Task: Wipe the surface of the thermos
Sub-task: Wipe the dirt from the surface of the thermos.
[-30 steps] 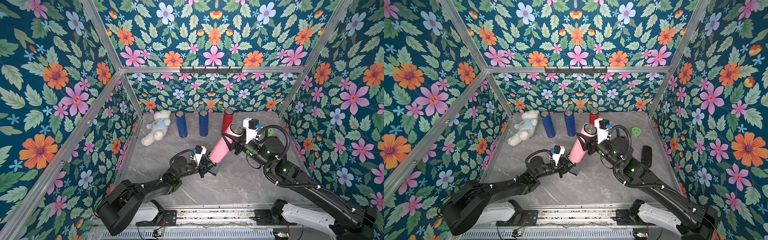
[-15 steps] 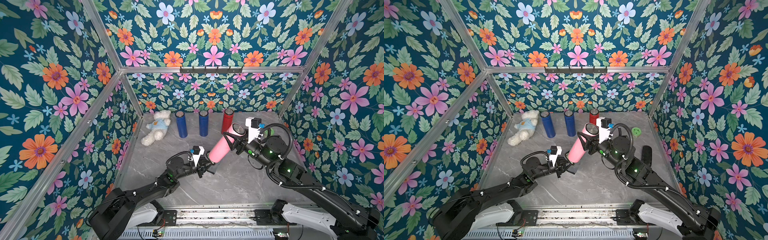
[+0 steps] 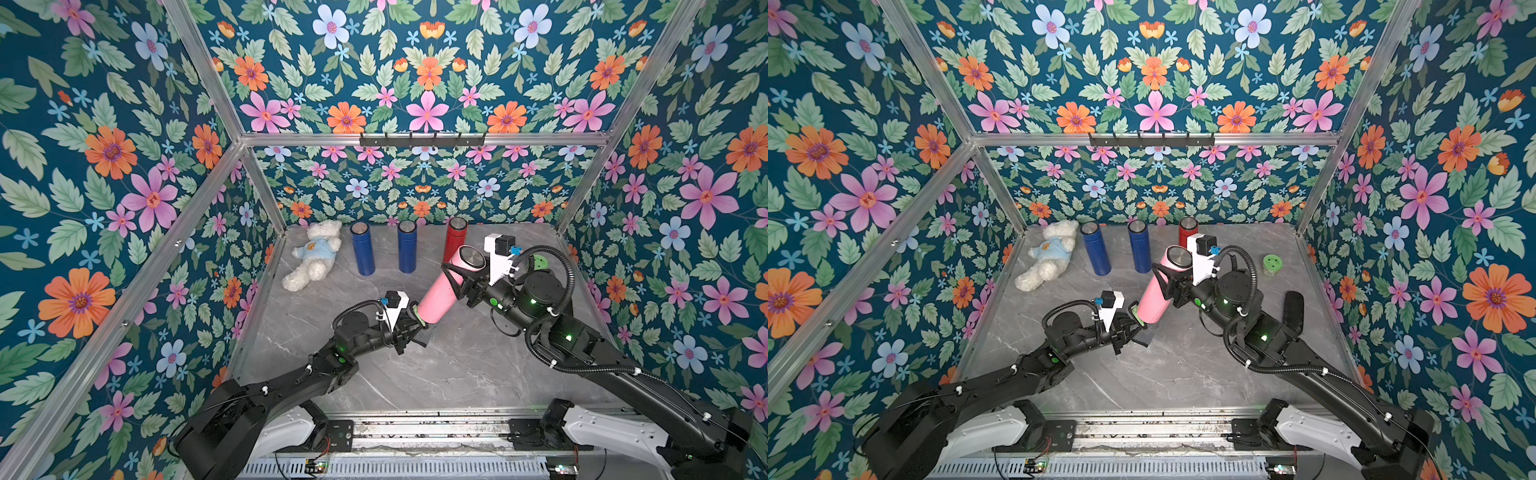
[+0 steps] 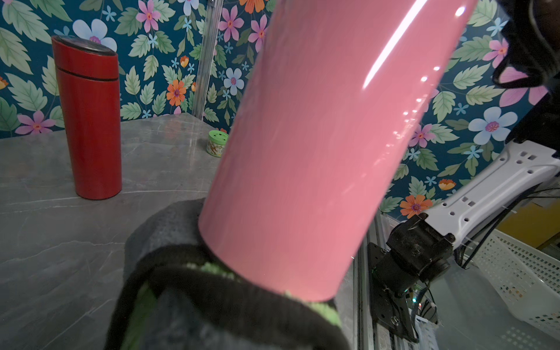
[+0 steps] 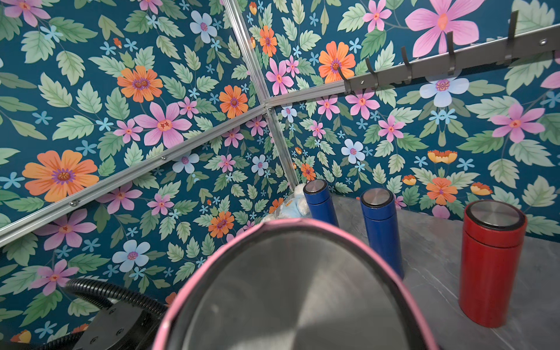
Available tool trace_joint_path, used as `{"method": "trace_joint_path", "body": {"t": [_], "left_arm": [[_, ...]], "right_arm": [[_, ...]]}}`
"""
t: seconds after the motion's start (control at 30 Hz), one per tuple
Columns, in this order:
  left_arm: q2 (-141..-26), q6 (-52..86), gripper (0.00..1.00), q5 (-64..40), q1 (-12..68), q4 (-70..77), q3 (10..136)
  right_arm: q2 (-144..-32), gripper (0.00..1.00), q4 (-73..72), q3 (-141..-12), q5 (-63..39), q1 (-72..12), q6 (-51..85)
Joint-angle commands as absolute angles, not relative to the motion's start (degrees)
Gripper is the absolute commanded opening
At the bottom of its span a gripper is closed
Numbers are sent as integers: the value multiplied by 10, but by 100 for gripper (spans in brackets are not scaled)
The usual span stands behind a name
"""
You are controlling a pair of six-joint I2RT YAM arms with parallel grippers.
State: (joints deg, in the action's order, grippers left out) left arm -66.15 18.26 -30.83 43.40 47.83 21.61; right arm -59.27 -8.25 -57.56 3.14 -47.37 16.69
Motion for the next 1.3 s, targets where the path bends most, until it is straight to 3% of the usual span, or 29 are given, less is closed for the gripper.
{"method": "trace_joint_path", "body": {"t": [0.0, 0.17, 0.53, 0.73, 1.03, 1.27], "left_arm": [[-676, 194, 0, -329, 436, 625, 233], [-690, 206, 0, -336, 437, 649, 240], [-599, 173, 0, -293, 436, 576, 218], [-562, 162, 0, -276, 435, 551, 217], [-602, 177, 0, -293, 435, 614, 232], [-645, 221, 0, -314, 437, 690, 244]], "right_arm": [[-614, 0, -111, -571, -59, -483, 223], [-633, 0, -122, -584, -33, -494, 203], [-600, 0, 54, -592, 120, -494, 98], [-580, 0, 66, -582, 120, -494, 98], [-625, 0, -86, -566, -37, -497, 203], [-688, 0, -262, -534, 79, -521, 173]]}}
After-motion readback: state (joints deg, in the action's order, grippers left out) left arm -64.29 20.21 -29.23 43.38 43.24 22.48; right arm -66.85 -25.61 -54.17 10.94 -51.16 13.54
